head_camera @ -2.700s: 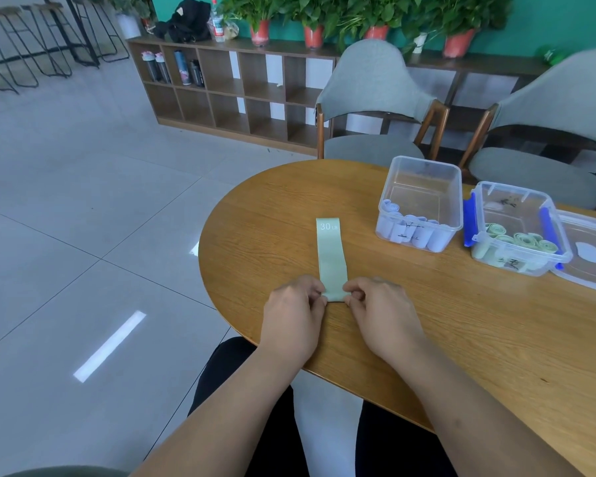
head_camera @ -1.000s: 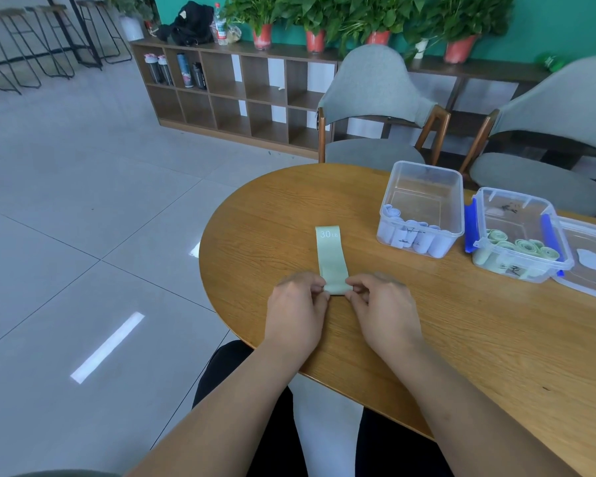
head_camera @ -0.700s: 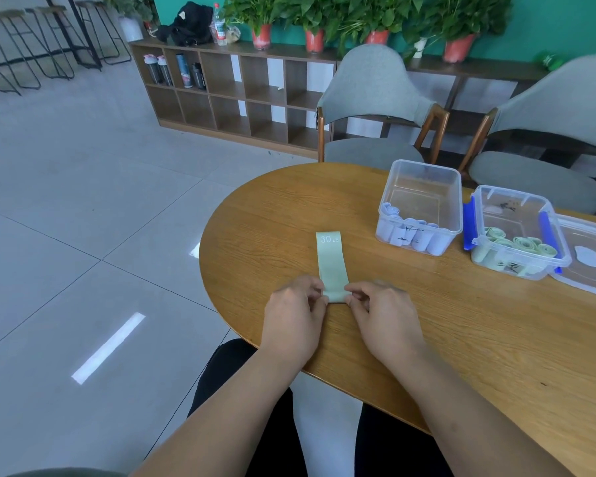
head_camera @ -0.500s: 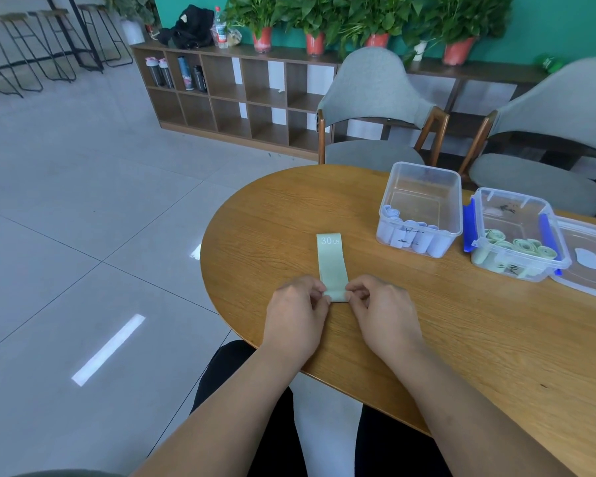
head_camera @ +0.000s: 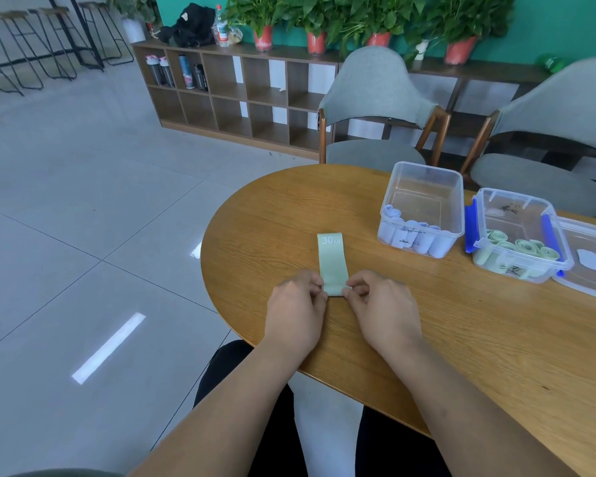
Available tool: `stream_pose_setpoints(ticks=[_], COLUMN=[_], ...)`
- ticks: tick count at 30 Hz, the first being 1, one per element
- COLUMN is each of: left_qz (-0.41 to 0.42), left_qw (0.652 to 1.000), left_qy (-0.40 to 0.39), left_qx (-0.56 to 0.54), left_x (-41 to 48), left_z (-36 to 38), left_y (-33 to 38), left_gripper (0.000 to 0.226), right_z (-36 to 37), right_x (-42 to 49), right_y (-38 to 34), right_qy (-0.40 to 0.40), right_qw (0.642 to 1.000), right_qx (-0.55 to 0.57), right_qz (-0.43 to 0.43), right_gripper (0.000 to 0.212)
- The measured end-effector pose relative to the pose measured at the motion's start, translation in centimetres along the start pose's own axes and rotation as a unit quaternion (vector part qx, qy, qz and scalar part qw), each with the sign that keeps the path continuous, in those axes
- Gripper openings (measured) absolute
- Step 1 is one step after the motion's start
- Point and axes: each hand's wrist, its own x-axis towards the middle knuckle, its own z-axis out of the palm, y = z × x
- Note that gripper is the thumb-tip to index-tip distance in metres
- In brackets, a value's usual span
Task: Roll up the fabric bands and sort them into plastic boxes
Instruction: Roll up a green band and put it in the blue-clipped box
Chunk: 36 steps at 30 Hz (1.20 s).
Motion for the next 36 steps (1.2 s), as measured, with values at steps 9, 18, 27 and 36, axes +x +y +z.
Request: stream_pose_setpoints(ticks=[9, 18, 27, 36], left_qz=[-0.003, -0.007, -0.001, -0.017], left_qw=[1.0, 1.0, 1.0, 1.0], left_qy=[0.0, -0.003, -0.005, -0.005], left_qx=[-0.002, 0.007, -0.013, 0.001], left_x=[0.5, 0.9, -0.5, -0.6], left_z=[0.8, 0.7, 0.0, 0.0], left_y=[-0.2, 0.1, 0.0, 0.2], left_gripper=[0.021, 0.02, 0.022, 0.01], right_z=[0.3, 0.6, 0.8, 0.7], right_x=[0.2, 0.5, -1.2, -0.8], right_y=[-0.4, -0.2, 0.6, 0.4], right_qy=[-0.01, 0.015, 0.043, 0.026], right_qw=[0.999, 1.0, 0.998, 0.999], right_qx=[-0.031, 0.007, 0.033, 0.017], right_qz=[-0.022, -0.001, -0.032, -0.03], right_gripper=[0.029, 0.024, 0.017, 0.017])
